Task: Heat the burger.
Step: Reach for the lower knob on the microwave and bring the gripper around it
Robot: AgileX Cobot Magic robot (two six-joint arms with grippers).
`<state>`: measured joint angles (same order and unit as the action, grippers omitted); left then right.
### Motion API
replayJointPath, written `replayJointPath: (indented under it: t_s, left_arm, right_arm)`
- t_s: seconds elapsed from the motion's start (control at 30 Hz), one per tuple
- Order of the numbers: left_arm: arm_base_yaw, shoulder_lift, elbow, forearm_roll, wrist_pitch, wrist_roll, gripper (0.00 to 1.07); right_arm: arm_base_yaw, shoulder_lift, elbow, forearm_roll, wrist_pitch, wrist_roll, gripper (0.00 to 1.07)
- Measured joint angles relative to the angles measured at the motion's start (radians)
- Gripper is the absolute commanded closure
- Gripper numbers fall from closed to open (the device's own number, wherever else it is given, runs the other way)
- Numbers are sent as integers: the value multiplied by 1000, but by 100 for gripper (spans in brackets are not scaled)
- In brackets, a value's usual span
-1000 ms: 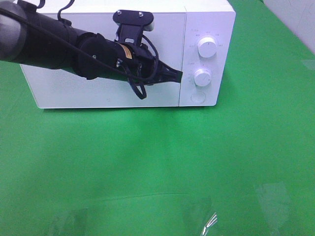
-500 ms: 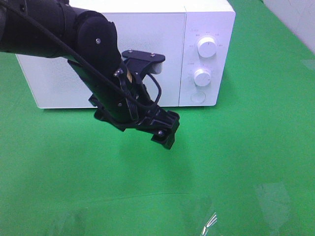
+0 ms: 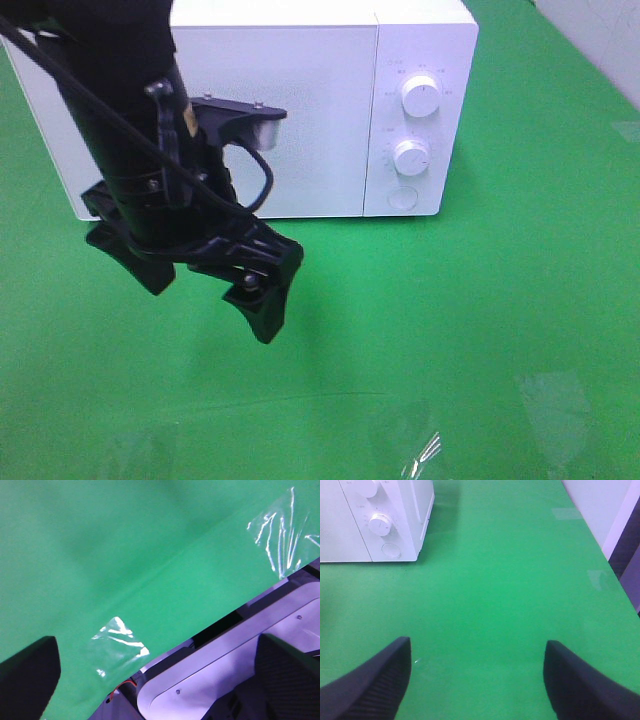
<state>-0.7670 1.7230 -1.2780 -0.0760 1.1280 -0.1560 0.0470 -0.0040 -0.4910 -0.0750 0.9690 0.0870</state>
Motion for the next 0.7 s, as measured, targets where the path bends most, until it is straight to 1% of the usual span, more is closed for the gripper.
replayJointPath:
  t_s: [0.07, 0.1, 0.13, 0.17, 0.2, 0.23, 0.27, 0.3, 0.33, 0.37, 0.4, 0.43, 0.47, 0.5, 0.53, 0.57, 0.6, 0.63, 0.67, 0.7]
  left_arm:
    - [12, -13, 0, 13, 18, -4, 8]
    - [48, -44, -1, 37, 50, -10, 8]
    - [48, -44, -1, 37, 50, -10, 8]
    - [87, -76, -2, 44, 71, -10, 8]
    - [87, -76, -2, 44, 71, -10, 8]
    - [131, -109, -2, 46, 79, -5, 8]
    - [156, -128, -2, 46, 82, 0, 8]
    - [156, -128, -2, 46, 82, 0, 8]
    - [210, -165, -2, 44, 85, 11, 8]
    - [210, -165, -2, 44, 85, 11, 8]
    - [262, -208, -2, 43, 87, 26, 8]
    - [262, -208, -2, 43, 87, 26, 8]
    - [316, -245, -2, 43, 88, 44, 8]
    - [316, -245, -2, 43, 88, 44, 8]
    - [373, -278, -2, 40, 88, 59, 8]
    - [406, -297, -2, 40, 88, 67, 8]
    - [406, -297, -2, 40, 88, 67, 8]
    - [470, -330, 4, 40, 88, 80, 8]
    - [470, -330, 4, 40, 88, 80, 8]
    - [533, -370, 26, 38, 88, 89, 8]
  right_arm:
    - [0, 0, 0, 0, 0, 0, 36]
    - [0, 0, 0, 0, 0, 0, 36]
    - [0, 0, 0, 0, 0, 0, 36]
    - [0, 0, 0, 0, 0, 0, 36]
    - [0, 0, 0, 0, 0, 0, 36]
    - [0, 0, 0, 0, 0, 1, 36]
    - [0, 0, 0, 0, 0, 1, 36]
    - [0, 0, 0, 0, 0, 1, 36]
    - [0, 0, 0, 0, 0, 1, 36]
    - [0, 0, 0, 0, 0, 1, 36]
    - [0, 0, 0, 0, 0, 1, 36]
    - [0, 0, 0, 0, 0, 1, 36]
    - [0, 0, 0, 0, 0, 1, 36]
    - [0, 0, 0, 0, 0, 1, 36]
    - [0, 0, 0, 0, 0, 1, 36]
    - [0, 0, 0, 0, 0, 1, 36]
    - [0, 0, 0, 0, 0, 1, 36]
    - [0, 0, 0, 0, 0, 1, 36]
    - [0, 0, 0, 0, 0, 1, 36]
    - [0, 0, 0, 0, 0, 1, 36]
